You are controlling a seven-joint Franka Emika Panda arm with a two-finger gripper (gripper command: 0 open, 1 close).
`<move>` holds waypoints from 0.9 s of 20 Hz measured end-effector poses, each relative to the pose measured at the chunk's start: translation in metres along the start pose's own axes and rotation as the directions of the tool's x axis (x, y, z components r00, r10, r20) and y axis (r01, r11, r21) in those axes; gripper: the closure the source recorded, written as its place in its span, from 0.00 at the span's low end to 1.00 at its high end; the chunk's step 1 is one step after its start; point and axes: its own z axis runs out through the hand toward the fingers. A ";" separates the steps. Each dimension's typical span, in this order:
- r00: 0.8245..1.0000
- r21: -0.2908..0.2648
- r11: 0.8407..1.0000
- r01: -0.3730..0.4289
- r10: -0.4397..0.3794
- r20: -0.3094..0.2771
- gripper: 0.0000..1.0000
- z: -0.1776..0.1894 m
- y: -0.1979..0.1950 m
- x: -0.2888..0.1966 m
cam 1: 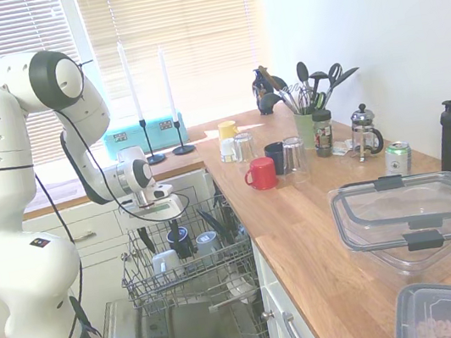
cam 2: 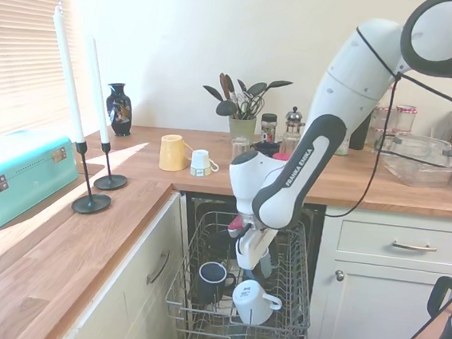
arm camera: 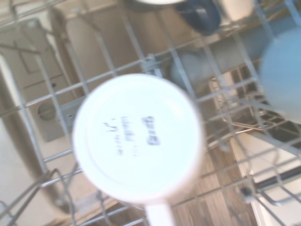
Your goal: Move a mug from dishwasher to table
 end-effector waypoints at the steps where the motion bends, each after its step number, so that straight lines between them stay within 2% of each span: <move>1: 1.000 -0.010 1.000 0.008 -0.008 0.004 0.00 0.002 -0.004 0.000; 10: 0.998 -0.053 0.998 0.042 -0.039 0.045 0.00 0.039 -0.016 -0.003; 18: 0.998 -0.068 0.996 0.057 -0.054 0.042 0.00 0.053 -0.025 0.007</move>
